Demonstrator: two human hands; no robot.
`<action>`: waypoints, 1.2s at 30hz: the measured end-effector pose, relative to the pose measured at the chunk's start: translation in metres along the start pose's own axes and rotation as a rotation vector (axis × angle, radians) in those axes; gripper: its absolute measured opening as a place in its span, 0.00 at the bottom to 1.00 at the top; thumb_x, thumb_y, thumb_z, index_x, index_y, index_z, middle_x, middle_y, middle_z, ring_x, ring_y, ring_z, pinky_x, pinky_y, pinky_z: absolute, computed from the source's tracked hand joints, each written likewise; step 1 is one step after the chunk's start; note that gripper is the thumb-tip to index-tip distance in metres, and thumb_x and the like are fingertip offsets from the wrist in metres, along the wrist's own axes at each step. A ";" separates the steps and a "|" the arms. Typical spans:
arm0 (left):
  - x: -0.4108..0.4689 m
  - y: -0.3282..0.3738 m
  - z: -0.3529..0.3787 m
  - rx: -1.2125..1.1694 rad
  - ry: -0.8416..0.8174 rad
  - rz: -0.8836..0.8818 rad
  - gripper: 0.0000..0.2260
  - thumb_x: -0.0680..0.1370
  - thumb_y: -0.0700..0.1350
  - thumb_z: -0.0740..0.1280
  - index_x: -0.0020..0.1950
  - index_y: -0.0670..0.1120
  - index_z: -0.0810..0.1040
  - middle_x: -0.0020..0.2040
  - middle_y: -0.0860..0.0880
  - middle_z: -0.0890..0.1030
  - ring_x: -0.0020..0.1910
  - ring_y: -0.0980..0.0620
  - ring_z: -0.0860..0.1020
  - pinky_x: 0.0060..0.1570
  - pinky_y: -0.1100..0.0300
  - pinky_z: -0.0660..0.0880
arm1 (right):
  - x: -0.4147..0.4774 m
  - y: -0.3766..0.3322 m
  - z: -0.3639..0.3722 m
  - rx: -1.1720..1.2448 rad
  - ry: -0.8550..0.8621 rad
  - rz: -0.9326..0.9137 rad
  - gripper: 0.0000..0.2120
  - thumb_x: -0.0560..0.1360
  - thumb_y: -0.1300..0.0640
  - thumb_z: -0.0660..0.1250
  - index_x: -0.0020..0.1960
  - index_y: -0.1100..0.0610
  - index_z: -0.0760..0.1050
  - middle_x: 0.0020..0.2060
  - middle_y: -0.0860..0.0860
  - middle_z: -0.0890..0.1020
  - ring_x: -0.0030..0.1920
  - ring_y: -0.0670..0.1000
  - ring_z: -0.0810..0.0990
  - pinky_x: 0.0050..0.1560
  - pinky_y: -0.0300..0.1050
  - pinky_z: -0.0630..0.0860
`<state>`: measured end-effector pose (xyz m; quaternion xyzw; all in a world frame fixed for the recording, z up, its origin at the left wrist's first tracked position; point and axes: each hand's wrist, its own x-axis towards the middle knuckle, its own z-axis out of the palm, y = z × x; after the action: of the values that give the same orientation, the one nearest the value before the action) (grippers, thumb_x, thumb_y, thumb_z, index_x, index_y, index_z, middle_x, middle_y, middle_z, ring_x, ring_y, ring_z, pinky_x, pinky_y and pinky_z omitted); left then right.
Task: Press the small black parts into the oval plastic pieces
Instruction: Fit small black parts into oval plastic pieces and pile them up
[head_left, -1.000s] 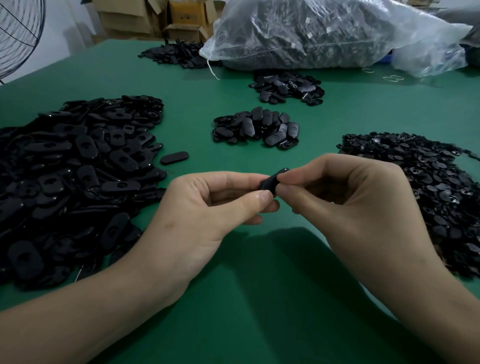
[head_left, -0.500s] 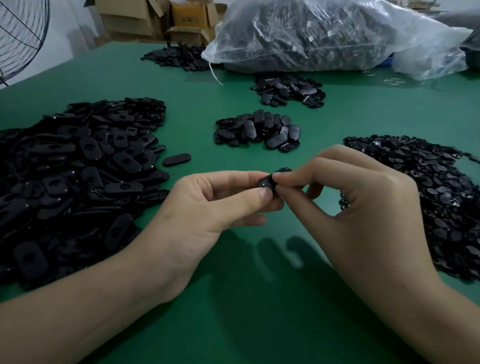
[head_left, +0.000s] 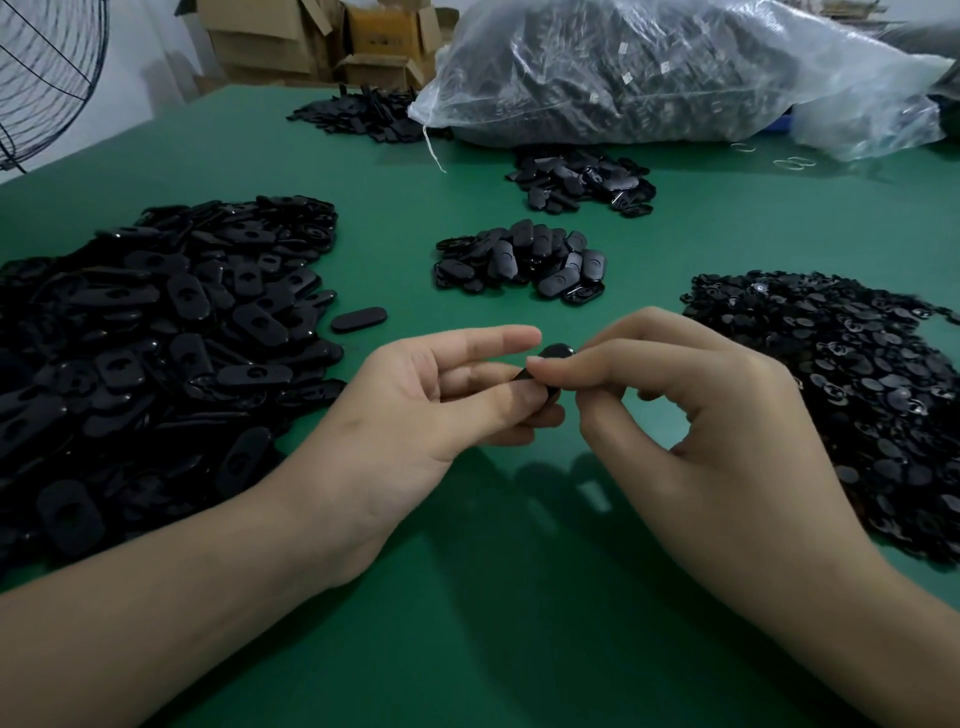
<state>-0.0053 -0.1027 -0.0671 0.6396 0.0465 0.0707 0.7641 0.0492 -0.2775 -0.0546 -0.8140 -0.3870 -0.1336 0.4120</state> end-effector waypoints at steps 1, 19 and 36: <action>0.000 -0.001 0.001 0.020 0.000 0.017 0.16 0.71 0.44 0.74 0.58 0.46 0.84 0.49 0.45 0.88 0.47 0.52 0.87 0.45 0.65 0.80 | 0.000 -0.001 0.000 0.006 -0.002 0.005 0.13 0.74 0.59 0.66 0.50 0.48 0.86 0.42 0.43 0.81 0.46 0.46 0.80 0.45 0.32 0.70; -0.012 0.000 0.006 0.462 0.133 0.474 0.10 0.73 0.37 0.75 0.48 0.52 0.84 0.42 0.55 0.87 0.42 0.57 0.86 0.46 0.69 0.80 | 0.001 0.000 0.005 1.104 -0.185 0.538 0.05 0.69 0.61 0.74 0.44 0.55 0.83 0.36 0.53 0.78 0.36 0.48 0.74 0.38 0.37 0.74; -0.018 0.007 0.009 0.658 0.223 0.605 0.11 0.73 0.38 0.77 0.49 0.53 0.85 0.43 0.58 0.87 0.45 0.58 0.86 0.49 0.68 0.79 | 0.002 0.000 0.005 1.269 -0.226 0.578 0.07 0.68 0.64 0.73 0.45 0.57 0.83 0.41 0.56 0.80 0.38 0.48 0.78 0.42 0.38 0.78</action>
<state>-0.0218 -0.1137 -0.0594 0.8216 -0.0401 0.3403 0.4556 0.0500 -0.2730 -0.0568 -0.4956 -0.1990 0.3180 0.7834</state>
